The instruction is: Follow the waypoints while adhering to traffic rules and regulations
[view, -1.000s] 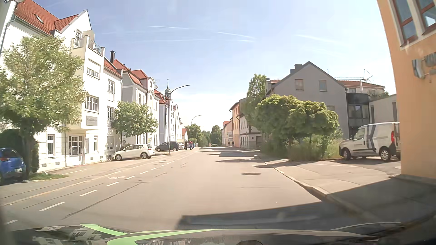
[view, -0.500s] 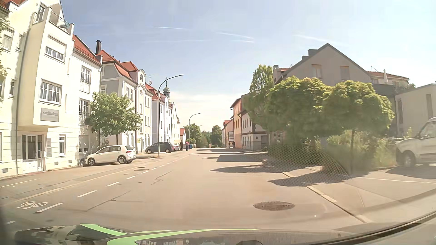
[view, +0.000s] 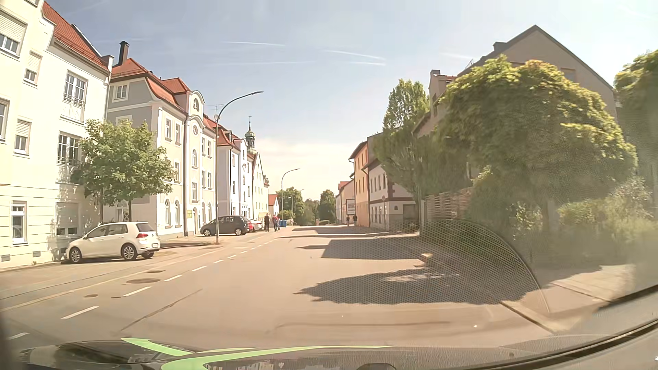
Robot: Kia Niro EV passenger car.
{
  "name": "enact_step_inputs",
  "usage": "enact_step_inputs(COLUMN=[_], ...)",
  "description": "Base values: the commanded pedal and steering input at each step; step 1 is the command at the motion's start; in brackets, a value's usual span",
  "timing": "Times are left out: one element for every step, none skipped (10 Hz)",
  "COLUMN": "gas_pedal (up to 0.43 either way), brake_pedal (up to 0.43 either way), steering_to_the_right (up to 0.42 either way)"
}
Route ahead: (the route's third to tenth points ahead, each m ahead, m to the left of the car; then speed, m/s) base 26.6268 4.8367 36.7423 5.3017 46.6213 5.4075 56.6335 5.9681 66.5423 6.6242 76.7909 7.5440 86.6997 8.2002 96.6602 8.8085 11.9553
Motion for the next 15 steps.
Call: enact_step_inputs(gas_pedal=[0.067, 0.067, 0.067, 0.079, 0.079, 0.079, 0.087, 0.087, 0.098, 0.098, 0.098, 0.098, 0.098, 0.098, 0.098], brake_pedal=[0.000, 0.000, 0.000, 0.000, 0.000, 0.000, 0.000, 0.000, 0.000, 0.000, 0.000, 0.000, 0.000, 0.000, 0.000], steering_to_the_right=[-0.008, -0.008, -0.008, -0.009, -0.009, -0.009, -0.009, -0.009, -0.009, -0.009, -0.009, -0.009, -0.009, -0.009, -0.009])
